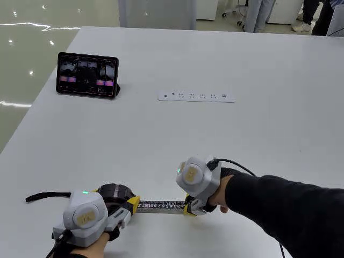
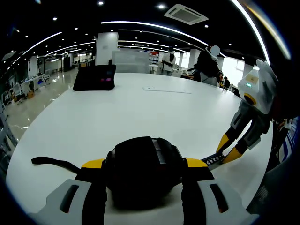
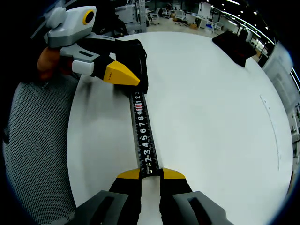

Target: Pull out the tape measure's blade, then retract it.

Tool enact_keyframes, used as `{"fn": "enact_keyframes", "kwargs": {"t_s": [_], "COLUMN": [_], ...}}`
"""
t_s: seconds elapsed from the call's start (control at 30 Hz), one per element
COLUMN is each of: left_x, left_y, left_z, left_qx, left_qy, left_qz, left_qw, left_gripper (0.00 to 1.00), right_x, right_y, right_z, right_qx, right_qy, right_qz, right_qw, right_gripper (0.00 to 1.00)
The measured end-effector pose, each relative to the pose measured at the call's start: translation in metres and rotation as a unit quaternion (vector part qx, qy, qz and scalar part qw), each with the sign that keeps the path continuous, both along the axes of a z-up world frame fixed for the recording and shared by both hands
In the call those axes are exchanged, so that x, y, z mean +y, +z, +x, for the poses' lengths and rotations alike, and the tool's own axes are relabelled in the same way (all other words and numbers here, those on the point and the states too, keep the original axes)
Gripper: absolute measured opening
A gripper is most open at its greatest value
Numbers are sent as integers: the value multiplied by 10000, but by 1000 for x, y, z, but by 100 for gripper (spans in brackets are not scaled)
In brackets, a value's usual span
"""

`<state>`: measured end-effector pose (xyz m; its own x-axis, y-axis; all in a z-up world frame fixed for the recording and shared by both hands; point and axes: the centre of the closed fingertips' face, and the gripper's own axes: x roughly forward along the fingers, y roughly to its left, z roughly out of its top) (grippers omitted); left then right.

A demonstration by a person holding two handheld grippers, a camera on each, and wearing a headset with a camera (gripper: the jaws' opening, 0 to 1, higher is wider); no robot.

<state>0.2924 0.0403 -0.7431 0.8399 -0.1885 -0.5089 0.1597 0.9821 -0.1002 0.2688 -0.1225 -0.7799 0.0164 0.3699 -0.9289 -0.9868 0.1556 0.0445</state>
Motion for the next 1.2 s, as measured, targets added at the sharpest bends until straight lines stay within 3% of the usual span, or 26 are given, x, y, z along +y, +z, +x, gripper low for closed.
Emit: {"fn": "enact_keyframes", "kwargs": {"t_s": [0.5,0.67,0.73,0.8,1.2], "left_x": [0,0,0,0,1], "left_y": [0,0,0,0,-1], "left_z": [0,-1,-1,0,0], "left_qx": [-3,6,11,12,64], "left_qy": [-4,-14,-21,-20,4], "left_qz": [-4,-5,-3,-1,-55], "left_qw": [10000,10000,10000,10000,10000], "left_gripper": [60,60,60,60,59], "right_x": [10,29,29,30,30], "right_y": [1,2,1,0,1], "right_z": [-1,-7,-4,-6,-4], "right_qx": [37,112,-118,-177,-41], "right_qy": [-55,-69,246,360,261], "right_qz": [106,427,193,95,226], "right_qw": [9999,9990,9994,9992,9994], "right_gripper": [11,11,10,10,10]}}
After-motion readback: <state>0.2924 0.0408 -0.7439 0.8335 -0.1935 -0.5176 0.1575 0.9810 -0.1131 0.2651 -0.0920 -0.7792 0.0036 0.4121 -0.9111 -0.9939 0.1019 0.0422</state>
